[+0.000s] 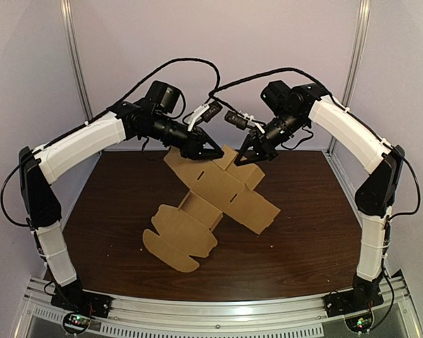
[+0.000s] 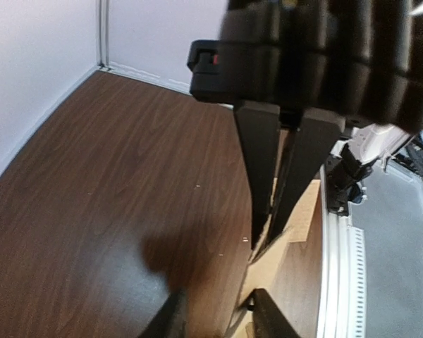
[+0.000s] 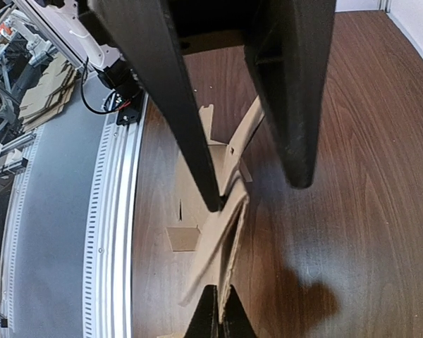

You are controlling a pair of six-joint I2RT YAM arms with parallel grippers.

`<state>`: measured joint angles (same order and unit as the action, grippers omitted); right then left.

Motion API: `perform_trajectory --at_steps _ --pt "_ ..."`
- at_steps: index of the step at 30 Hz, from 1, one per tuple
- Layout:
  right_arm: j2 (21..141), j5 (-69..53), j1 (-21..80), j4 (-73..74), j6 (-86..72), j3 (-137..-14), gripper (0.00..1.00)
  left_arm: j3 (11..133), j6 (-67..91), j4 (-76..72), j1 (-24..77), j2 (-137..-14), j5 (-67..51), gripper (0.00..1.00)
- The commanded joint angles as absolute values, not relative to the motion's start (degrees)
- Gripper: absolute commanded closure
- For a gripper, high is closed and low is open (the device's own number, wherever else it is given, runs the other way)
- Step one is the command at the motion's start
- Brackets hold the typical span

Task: Fold the paper box

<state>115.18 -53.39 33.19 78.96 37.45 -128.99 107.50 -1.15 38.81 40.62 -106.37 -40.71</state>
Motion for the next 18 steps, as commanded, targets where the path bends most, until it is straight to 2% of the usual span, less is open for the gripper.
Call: perform_trajectory --at_steps 1,4,7,13,14,15,18 --pt "115.73 -48.58 33.87 93.36 35.55 -128.24 1.00 103.40 0.67 34.24 40.58 -98.56 -21.80 0.59" --pt "115.78 -46.79 33.30 93.68 35.90 -127.66 1.00 96.67 2.76 31.82 39.09 -92.08 -14.45 0.50" --pt "115.77 -46.93 33.05 94.03 36.29 -127.46 1.00 88.19 3.91 28.88 36.05 -87.09 -13.76 0.38" --pt "115.51 -46.55 33.05 94.17 36.17 -127.66 1.00 80.04 4.65 27.18 31.98 -86.56 -21.43 0.34" --pt "115.49 -46.45 33.00 94.20 36.21 -127.63 1.00 79.91 4.58 27.35 31.69 -87.12 -23.45 0.25" --pt "115.60 -46.41 32.98 94.21 36.21 -127.60 1.00 79.97 4.57 27.73 31.65 -87.78 -24.20 0.22" --pt "115.70 -46.53 32.96 94.31 36.27 -127.49 1.00 79.87 4.55 27.69 31.64 -88.90 -25.18 0.22"
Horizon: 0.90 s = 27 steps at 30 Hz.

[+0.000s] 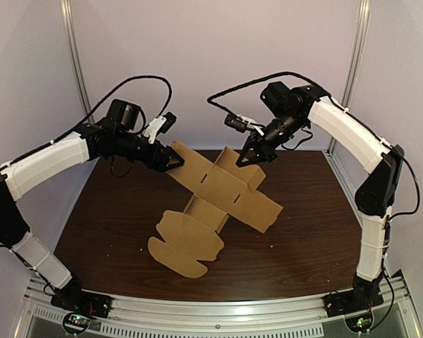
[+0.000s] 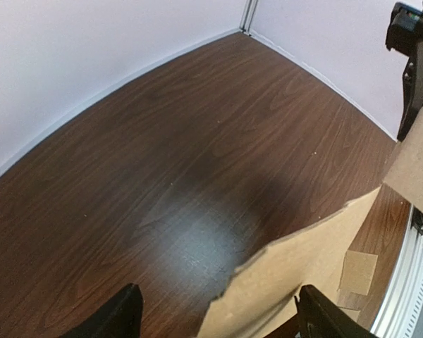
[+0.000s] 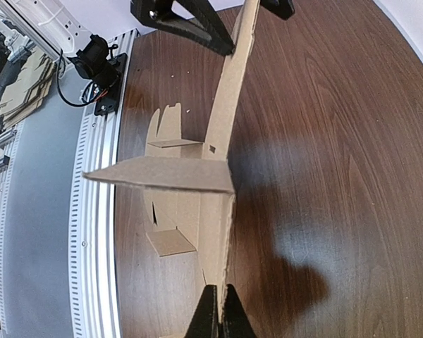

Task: Fold the paper box

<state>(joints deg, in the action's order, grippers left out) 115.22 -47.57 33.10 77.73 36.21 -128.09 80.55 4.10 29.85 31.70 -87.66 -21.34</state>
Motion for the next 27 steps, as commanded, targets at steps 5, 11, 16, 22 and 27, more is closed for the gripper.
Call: perform_trajectory --at_steps 5,11,16,22,27 --pt "116.12 -45.38 32.88 93.12 34.30 -127.03 1.00 80.33 4.48 27.84 31.64 -89.78 -26.41 0.35" --pt "118.00 -41.80 32.44 89.57 29.23 -126.53 1.00 78.07 8.05 24.89 31.64 -90.11 -29.43 0.67" --pt "118.74 -35.94 32.45 86.58 26.25 -127.42 1.00 73.39 16.19 15.91 31.92 -90.88 -32.45 0.78" --pt "119.53 -32.16 32.44 85.40 26.22 -127.75 1.00 72.07 18.44 11.73 36.31 -91.56 -34.61 0.57" --pt "119.87 -28.75 32.43 84.41 28.18 -127.55 1.00 72.88 18.16 12.70 38.23 -94.14 -34.90 0.49"
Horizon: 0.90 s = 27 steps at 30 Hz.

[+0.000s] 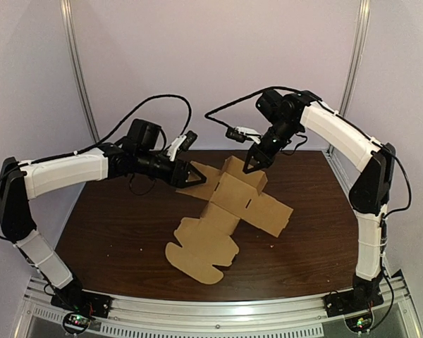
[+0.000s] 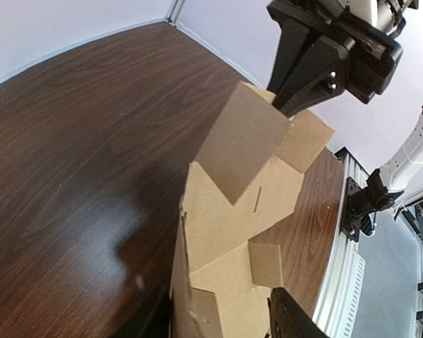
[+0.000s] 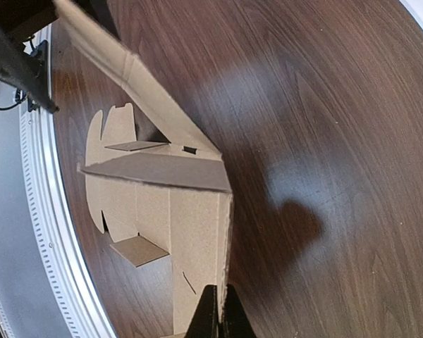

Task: Fold the paper box

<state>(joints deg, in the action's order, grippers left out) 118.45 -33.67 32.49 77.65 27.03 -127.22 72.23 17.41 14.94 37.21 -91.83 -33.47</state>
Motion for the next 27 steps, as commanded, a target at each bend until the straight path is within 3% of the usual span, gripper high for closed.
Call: perform_trajectory --at_steps 1,10,17,21,27 --pt "119.84 -27.31 32.43 84.30 29.00 -127.45 1.00 72.82 17.34 13.39 38.23 -93.83 -34.29 0.49" --pt "118.47 -9.98 35.06 80.22 36.26 -122.13 1.00 69.05 13.22 15.83 37.62 -87.92 -21.45 0.41" --pt "116.56 -0.77 37.12 68.18 39.63 -112.12 1.00 55.60 21.32 6.80 33.12 -84.85 -8.15 0.40" --pt "113.76 6.16 39.30 58.48 42.08 -106.30 1.00 50.61 25.75 0.47 30.87 -86.99 -6.61 0.41" --pt "110.11 8.28 40.12 47.12 46.99 -100.28 1.00 52.76 25.86 -3.79 30.76 -93.02 -8.49 0.41"
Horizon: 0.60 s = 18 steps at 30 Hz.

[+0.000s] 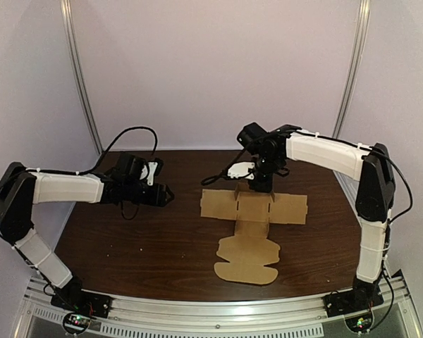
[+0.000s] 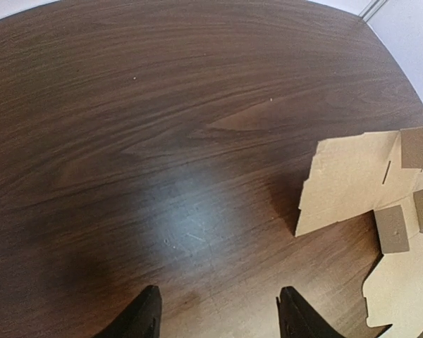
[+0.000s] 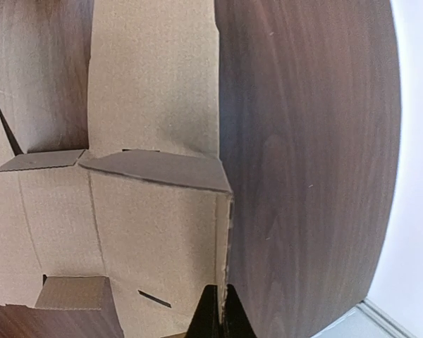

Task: Fold the paper box

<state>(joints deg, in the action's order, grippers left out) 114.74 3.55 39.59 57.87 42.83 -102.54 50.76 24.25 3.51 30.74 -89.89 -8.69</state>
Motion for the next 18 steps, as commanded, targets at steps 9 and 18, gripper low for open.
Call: perform_trajectory --at_steps 9,18 --pt "114.19 3.89 40.52 47.23 48.48 -105.21 1.00 60.50 22.32 -11.24 30.67 -102.91 -26.23 0.37" --pt "111.24 0.19 40.65 46.26 48.83 -100.32 1.00 64.16 20.83 -12.99 30.67 -107.80 -26.70 0.38"
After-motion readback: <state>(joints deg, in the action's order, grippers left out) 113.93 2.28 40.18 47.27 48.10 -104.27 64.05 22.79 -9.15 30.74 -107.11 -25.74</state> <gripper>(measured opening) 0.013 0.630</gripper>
